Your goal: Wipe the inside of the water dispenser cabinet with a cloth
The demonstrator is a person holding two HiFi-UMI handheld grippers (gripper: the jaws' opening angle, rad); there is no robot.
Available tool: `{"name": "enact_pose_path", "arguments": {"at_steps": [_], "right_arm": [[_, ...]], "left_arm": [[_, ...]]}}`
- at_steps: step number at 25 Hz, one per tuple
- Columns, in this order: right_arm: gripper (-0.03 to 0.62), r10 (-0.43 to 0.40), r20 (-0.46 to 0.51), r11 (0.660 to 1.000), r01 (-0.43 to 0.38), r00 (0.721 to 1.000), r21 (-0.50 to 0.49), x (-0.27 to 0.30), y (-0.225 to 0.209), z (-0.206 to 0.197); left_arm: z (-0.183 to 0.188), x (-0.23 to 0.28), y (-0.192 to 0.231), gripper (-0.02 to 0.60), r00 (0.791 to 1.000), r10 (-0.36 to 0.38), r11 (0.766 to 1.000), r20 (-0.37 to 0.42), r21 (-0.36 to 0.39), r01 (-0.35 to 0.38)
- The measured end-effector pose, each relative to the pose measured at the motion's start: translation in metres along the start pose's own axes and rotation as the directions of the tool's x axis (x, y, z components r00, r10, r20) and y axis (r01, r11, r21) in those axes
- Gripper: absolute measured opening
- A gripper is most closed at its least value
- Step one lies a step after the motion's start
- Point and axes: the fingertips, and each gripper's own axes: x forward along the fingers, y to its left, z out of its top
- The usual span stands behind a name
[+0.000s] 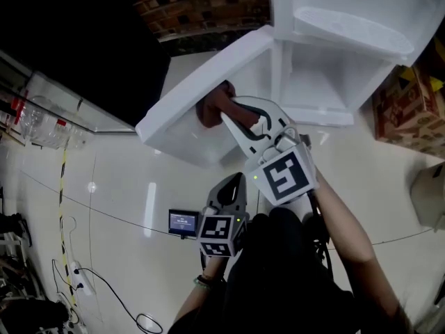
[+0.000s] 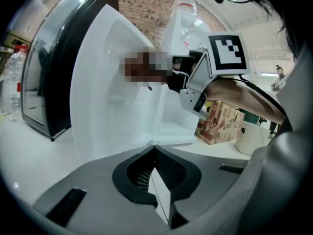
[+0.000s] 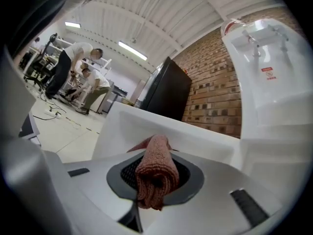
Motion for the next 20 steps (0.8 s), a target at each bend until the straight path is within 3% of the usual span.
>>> {"name": "enact_pose_path", "arguments": {"at_steps": [7, 11, 15, 20], "right_arm": [[0.075, -0.178, -0.091, 0.982, 0.183, 0.98, 0.053, -0.025, -0.072, -0.043], [0.075, -0.218, -0.111, 0.969, 0.229, 0.97, 0.097, -0.036, -0.09, -0.055], [0.075, -0.163, -0.053, 0.977, 0.169, 0.985, 0.133, -0.04, -0.068, -0.034], [0.075, 0.002, 0.047, 0.984, -0.011, 0.999, 0.178, -0.041, -0.005, 0.0]], "left_arm": [[0.003, -0.008, 0.006, -0.017, 1.0, 0.025, 1.0, 0.013, 0.007, -0.025], [0.005, -0.012, 0.017, -0.017, 0.998, 0.056, 0.998, 0.023, 0.002, -0.057], [0.011, -0.014, 0.027, -0.017, 0.996, 0.078, 0.997, 0.036, -0.003, -0.078], [0.021, -0.021, 0.045, -0.017, 0.99, 0.125, 0.992, 0.064, -0.028, -0.123]]}}
